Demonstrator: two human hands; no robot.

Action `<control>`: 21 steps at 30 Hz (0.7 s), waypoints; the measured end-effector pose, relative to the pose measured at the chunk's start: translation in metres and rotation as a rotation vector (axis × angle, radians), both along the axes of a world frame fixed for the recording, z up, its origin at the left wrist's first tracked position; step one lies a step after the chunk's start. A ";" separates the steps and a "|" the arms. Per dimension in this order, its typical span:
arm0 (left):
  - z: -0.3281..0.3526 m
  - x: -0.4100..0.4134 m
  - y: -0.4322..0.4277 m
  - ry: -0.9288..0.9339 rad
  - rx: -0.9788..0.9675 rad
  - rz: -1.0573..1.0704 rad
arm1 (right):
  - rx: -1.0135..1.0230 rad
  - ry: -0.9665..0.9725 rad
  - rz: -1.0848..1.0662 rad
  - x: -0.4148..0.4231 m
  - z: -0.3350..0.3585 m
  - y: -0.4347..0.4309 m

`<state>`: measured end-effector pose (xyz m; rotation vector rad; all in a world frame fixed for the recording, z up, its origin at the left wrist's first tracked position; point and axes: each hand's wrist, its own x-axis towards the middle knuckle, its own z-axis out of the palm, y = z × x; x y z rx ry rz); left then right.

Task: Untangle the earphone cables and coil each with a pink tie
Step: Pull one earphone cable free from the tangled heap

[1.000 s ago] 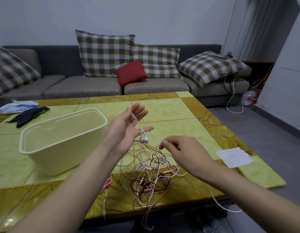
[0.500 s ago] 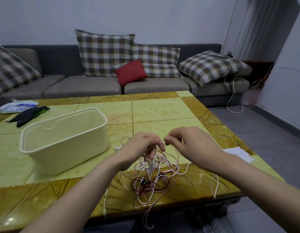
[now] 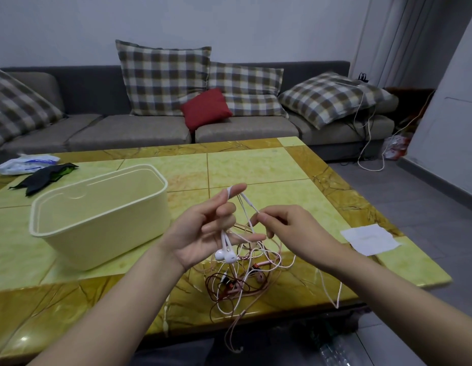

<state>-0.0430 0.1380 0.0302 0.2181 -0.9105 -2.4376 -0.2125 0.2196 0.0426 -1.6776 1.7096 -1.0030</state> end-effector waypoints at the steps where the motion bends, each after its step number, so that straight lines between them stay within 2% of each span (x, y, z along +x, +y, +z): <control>1: 0.001 -0.001 0.000 0.029 0.022 0.017 | 0.014 -0.026 0.007 0.002 -0.003 0.000; 3: 0.006 -0.006 0.002 0.063 0.057 0.082 | 0.040 -0.060 0.015 0.007 -0.009 0.001; 6: 0.016 -0.014 0.003 0.005 0.103 0.286 | 0.060 -0.057 0.014 0.012 -0.015 0.002; 8: 0.018 -0.019 0.002 -0.046 0.053 0.381 | 0.062 -0.040 0.015 0.014 -0.016 0.003; 10: 0.017 -0.020 -0.001 -0.154 -0.141 0.486 | 0.064 -0.004 0.022 0.014 -0.014 0.004; 13: 0.010 -0.015 -0.006 -0.495 -0.618 0.676 | 0.078 0.026 0.040 0.011 -0.007 0.005; 15: 0.004 -0.011 -0.007 -0.671 -0.844 0.654 | 0.072 0.061 0.042 0.009 -0.001 0.003; 17: -0.002 -0.008 -0.007 -0.754 -0.968 0.546 | 0.052 0.111 0.039 0.006 0.007 0.001; 19: -0.006 -0.009 -0.004 -0.747 -1.016 0.421 | 0.030 0.147 0.041 0.003 0.015 -0.002; 21: -0.006 -0.010 -0.001 -0.718 -0.967 0.325 | 0.011 0.171 0.038 -0.001 0.022 -0.005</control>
